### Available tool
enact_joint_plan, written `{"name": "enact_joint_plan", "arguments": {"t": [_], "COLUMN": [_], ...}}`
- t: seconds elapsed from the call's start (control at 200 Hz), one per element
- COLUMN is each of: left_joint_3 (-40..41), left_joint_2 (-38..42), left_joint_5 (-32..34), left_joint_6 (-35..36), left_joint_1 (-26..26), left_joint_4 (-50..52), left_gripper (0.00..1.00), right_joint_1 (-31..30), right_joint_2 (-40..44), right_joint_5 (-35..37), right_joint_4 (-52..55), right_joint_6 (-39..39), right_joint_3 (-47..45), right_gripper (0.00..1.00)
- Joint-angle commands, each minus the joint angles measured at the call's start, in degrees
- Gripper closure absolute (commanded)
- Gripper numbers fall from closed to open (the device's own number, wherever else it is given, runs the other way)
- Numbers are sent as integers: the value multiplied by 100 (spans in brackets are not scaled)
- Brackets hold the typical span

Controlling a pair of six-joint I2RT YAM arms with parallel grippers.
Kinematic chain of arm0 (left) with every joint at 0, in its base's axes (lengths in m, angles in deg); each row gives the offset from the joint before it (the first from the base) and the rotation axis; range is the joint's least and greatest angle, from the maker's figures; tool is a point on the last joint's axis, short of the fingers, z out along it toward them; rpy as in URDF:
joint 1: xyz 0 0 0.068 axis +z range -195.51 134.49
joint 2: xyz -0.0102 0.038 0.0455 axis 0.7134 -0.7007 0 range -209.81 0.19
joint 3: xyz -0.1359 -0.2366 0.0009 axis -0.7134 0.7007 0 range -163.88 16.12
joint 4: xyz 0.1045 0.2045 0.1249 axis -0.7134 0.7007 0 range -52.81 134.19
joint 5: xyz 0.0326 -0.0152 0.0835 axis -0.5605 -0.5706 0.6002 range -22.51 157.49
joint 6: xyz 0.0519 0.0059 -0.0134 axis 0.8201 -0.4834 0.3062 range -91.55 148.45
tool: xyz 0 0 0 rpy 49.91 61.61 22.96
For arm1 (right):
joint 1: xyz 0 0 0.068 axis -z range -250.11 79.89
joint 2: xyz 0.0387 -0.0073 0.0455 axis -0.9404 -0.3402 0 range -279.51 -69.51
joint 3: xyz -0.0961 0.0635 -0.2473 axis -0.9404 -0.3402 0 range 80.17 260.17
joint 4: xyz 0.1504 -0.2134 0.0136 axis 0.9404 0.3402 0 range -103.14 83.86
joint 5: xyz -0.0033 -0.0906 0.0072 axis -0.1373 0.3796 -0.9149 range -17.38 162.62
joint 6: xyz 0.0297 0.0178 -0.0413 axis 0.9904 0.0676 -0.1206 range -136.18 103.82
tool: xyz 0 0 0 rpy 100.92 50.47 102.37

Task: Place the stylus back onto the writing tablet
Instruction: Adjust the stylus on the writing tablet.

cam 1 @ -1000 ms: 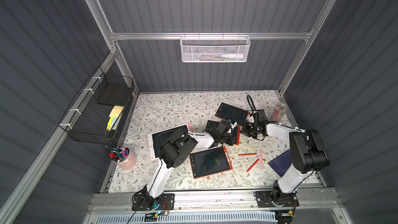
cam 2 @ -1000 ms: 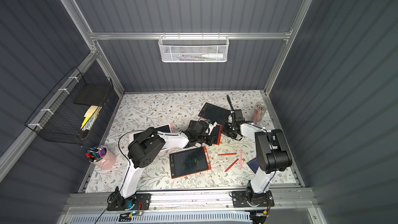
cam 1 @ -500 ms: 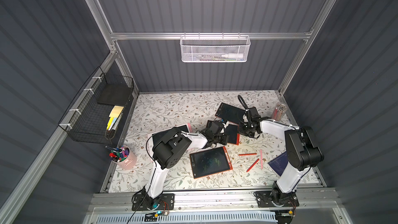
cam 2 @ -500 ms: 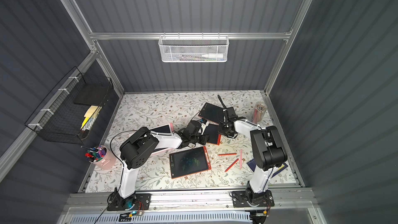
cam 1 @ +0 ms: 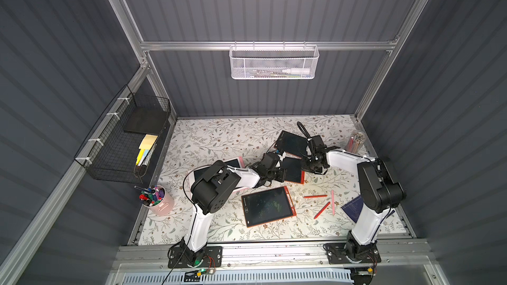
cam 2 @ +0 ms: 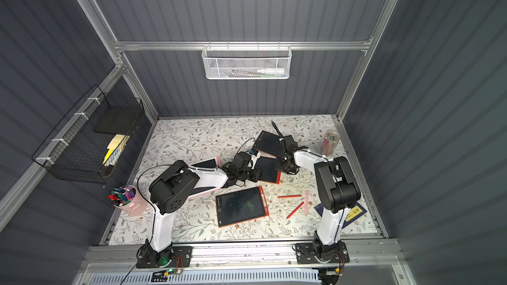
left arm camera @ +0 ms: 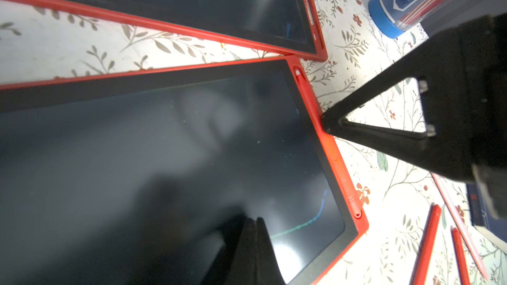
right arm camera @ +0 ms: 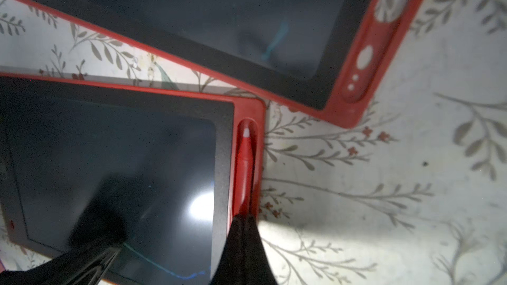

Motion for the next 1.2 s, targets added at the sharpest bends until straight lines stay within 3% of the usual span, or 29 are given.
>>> {"name": "enact_joint_plan", "arguments": {"t": [0.0, 0.785, 1.081, 1.196], "left_joint_3": [114, 170, 159, 162], "left_joint_2": [86, 164, 233, 334], "left_joint_5": [-29, -16, 1, -30], "left_joint_6": [-1, -9, -12, -9], "left_joint_1": [-10, -1, 68, 147], "left_joint_4": [95, 136, 118, 66], "left_gripper": [100, 100, 100, 100], "right_joint_1": [-115, -452, -393, -305], "right_joint_2": [-217, -750, -481, -1], "right_joint_5": [315, 912, 245, 282], "right_joint_4": [434, 1004, 669, 378], "right_joint_6": [-196, -136, 110, 290], "right_joint_3": [162, 426, 518, 246], "right_gripper": [97, 99, 99, 94]}}
